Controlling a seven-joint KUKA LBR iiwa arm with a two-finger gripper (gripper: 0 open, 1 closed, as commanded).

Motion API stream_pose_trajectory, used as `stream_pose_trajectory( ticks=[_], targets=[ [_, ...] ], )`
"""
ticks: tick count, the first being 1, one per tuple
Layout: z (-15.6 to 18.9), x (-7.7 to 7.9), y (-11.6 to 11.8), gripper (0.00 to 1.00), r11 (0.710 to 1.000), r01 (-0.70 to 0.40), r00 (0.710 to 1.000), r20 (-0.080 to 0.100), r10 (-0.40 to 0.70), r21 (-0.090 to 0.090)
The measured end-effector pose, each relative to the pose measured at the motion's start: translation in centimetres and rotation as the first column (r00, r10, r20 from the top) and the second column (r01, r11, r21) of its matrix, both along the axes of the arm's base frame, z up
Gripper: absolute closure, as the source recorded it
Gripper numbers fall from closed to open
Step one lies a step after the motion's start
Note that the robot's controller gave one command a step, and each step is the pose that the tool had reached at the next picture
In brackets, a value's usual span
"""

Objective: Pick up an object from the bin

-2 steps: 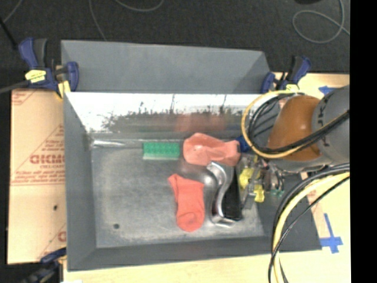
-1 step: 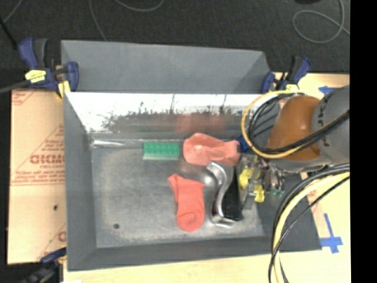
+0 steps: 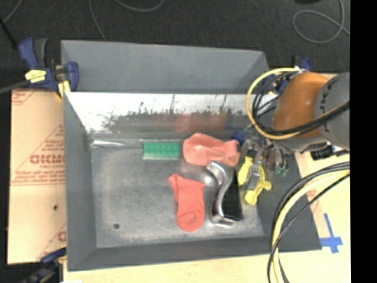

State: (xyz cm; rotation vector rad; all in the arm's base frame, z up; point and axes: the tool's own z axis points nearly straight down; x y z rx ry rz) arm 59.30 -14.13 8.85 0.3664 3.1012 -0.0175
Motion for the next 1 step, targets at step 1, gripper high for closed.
stream_pose_trajectory(
  ticks=[1],
  targets=[
    [0.66, 1.47, -0.47, 0.0, 1.0, 0.005, 1.0, 0.009, -0.005, -0.003]
  ],
)
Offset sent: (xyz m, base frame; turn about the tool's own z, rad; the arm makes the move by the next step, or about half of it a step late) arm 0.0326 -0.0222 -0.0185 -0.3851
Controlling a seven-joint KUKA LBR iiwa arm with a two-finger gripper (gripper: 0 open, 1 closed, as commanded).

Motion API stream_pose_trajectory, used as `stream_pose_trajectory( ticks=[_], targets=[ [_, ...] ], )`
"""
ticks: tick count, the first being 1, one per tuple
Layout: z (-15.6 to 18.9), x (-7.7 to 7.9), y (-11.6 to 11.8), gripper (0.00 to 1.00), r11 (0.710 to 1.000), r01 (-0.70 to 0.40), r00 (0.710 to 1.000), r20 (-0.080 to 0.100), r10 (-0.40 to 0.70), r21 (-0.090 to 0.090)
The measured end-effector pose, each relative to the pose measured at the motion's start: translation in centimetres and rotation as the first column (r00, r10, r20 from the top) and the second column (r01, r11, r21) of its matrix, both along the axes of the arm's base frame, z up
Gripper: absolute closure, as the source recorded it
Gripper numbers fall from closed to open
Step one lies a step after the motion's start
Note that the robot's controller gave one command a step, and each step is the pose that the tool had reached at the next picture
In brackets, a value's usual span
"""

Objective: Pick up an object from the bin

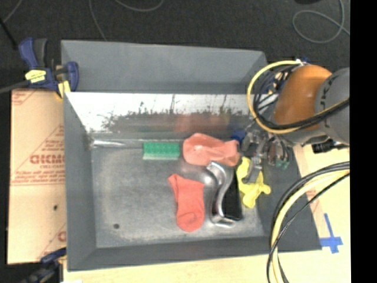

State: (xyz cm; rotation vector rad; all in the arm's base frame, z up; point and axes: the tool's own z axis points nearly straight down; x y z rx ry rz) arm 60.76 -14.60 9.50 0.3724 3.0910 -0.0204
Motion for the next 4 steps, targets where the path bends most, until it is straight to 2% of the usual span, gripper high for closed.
stream_pose_trajectory(
  ticks=[1, 2, 3, 4],
  targets=[
    [-0.8, 0.1, -0.5, 0.0, 0.999, 0.047, 0.999, -0.001, -0.047, 0.002],
    [-1.2, 1.2, -0.5, 0.0, 0.974, -0.225, 0.974, -0.015, 0.225, -0.012],
    [-1.3, 1.7, -0.3, 0.0, 0.918, -0.397, 0.918, -0.015, 0.397, -0.017],
    [-2.0, 1.8, 0.8, 1.0, 0.944, 0.331, 0.944, -0.001, -0.331, 0.003]
  ],
)
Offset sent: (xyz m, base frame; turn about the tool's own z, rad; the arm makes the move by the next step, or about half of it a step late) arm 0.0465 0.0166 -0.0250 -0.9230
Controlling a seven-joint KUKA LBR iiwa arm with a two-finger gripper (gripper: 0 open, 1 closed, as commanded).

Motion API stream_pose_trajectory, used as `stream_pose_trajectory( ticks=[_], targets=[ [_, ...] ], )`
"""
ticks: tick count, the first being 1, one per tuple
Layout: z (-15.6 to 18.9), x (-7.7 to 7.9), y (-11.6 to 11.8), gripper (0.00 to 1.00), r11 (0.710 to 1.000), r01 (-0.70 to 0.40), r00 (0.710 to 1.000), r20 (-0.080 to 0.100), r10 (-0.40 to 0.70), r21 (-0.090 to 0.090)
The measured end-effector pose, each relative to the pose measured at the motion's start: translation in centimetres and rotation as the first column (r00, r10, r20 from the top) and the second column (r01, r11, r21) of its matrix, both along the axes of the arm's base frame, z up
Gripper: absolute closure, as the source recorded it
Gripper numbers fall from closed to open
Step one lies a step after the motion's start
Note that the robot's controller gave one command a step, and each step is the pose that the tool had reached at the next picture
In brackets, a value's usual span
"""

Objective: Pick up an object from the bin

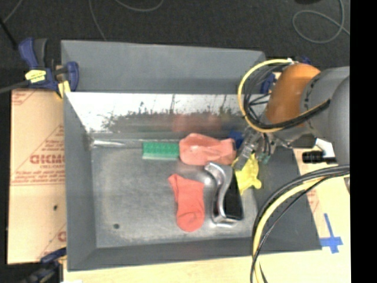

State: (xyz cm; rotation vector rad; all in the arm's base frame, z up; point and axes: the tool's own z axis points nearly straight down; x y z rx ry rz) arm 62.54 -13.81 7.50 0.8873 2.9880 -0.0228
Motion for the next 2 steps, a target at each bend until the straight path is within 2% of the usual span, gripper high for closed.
stream_pose_trajectory(
  ticks=[1, 2],
  targets=[
    [0.0, 0.0, 0.0, 1.0, 1.0, -0.001, 1.0, 0.0, 0.001, -0.001],
    [4.1, -0.2, 0.1, 1.0, 1.0, -0.016, 1.0, -0.001, 0.016, 0.0]
  ],
)
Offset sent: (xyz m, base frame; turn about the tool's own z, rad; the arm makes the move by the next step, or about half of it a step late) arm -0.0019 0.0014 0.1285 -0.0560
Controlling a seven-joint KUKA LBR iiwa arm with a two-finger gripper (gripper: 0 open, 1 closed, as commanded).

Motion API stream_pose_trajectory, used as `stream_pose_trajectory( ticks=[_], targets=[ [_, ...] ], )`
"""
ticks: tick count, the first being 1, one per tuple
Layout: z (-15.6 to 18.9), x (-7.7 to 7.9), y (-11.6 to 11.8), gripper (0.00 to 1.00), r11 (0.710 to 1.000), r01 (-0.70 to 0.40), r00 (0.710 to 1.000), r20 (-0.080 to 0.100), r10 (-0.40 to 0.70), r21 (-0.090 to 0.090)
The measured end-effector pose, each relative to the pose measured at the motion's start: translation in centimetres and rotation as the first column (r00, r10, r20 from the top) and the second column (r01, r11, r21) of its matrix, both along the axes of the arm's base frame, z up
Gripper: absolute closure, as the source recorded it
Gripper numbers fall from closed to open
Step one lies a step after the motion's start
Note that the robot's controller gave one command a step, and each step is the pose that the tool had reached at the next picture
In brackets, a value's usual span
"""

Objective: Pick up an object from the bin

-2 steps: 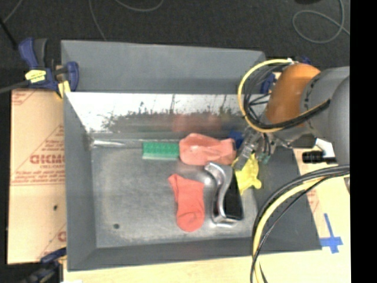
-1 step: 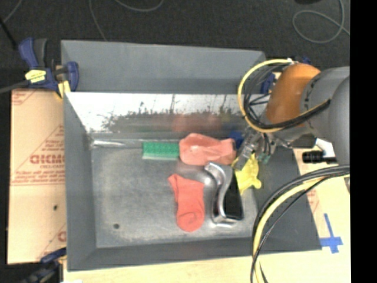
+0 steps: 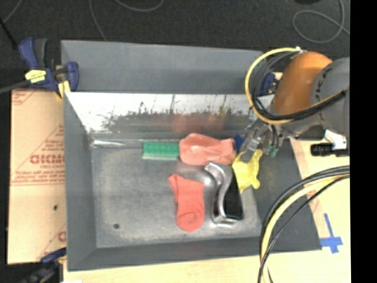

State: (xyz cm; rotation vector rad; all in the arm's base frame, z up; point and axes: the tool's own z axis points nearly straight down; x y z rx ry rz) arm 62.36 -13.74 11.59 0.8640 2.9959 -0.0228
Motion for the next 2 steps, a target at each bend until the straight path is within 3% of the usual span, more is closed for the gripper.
stream_pose_trajectory(
  ticks=[1, 2],
  targets=[
    [2.1, -1.9, -1.3, 1.0, 0.998, -0.061, 0.998, 0.015, 0.061, -0.007],
    [3.9, -2.2, -0.9, 1.0, 0.997, -0.081, 0.997, -0.009, 0.081, 0.0]
  ],
)
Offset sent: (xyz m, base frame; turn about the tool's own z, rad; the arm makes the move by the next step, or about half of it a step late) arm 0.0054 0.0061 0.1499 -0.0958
